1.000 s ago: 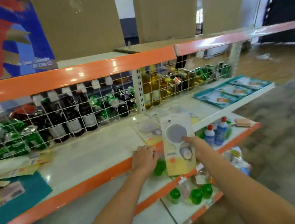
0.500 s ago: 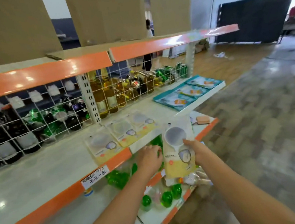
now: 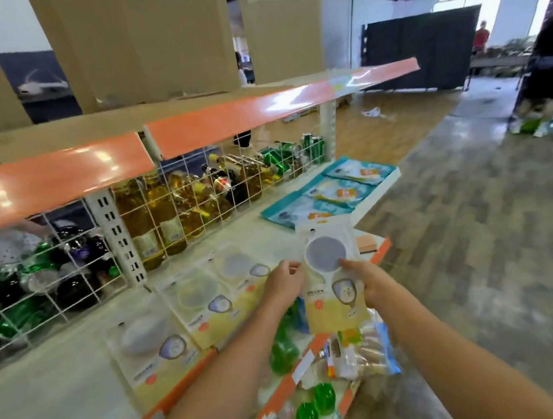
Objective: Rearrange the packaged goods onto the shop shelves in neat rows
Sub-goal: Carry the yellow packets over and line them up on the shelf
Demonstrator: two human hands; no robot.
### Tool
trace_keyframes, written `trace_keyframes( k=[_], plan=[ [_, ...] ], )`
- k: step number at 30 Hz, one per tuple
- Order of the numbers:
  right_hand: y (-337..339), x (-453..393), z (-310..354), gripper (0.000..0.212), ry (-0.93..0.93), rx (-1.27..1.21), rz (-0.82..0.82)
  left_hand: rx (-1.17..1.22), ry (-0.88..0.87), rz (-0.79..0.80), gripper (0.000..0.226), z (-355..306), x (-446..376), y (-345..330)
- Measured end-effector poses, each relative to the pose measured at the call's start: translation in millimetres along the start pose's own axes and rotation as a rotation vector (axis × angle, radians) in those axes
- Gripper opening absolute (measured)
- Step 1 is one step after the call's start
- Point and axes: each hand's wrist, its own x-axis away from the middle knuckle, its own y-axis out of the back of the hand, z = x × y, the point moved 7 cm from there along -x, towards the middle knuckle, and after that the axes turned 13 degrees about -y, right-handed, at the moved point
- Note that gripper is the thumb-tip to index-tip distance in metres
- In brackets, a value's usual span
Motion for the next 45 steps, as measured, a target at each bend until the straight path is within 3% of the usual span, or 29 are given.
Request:
trace_keyframes(
  k=[7, 12, 15, 18, 25, 28, 32, 36, 39, 45],
  plan=[
    [-35, -6, 38, 0.010, 0.083, -0.014, 0.092, 0.462, 0.170, -0.049, 0.022, 19, -50, 8],
    [-51, -28, 53, 0.021, 0.055, 0.131, 0.142, 0.598, 0.257, -0.087, 0.011, 31, -71, 15],
    [-66, -42, 68, 0.014, 0.054, 0.221, 0.203, 0.600, 0.290, -0.144, 0.010, 41, -85, 26],
    [-87, -60, 79, 0.022, 0.067, 0.355, 0.246, 0.578, 0.294, -0.236, 0.013, 52, -93, 40],
    [-128, -102, 93, 0.012, 0.032, 0.581, 0.237, 0.370, 0.376, -0.421, 0.015, 70, -82, 80],
    [-143, -116, 94, 0.022, 0.043, 0.691, 0.268, 0.326, 0.459, -0.508, 0.016, 79, -66, 93],
    [-160, -123, 96, 0.020, 0.177, 0.890, 0.271, 0.240, 0.546, -0.624, 0.018, 88, -44, 104],
    [-173, -121, 96, 0.026, 0.347, 1.109, 0.272, 0.004, 0.607, -0.609, 0.026, 90, -34, 109],
    [-178, -116, 96, 0.023, 0.471, 1.234, 0.274, -0.154, 0.633, -0.590, 0.018, 86, -34, 108],
    [-182, -112, 92, 0.027, 0.510, 1.329, 0.306, -0.571, 0.672, -0.420, 0.030, 89, -33, 106]
  ],
)
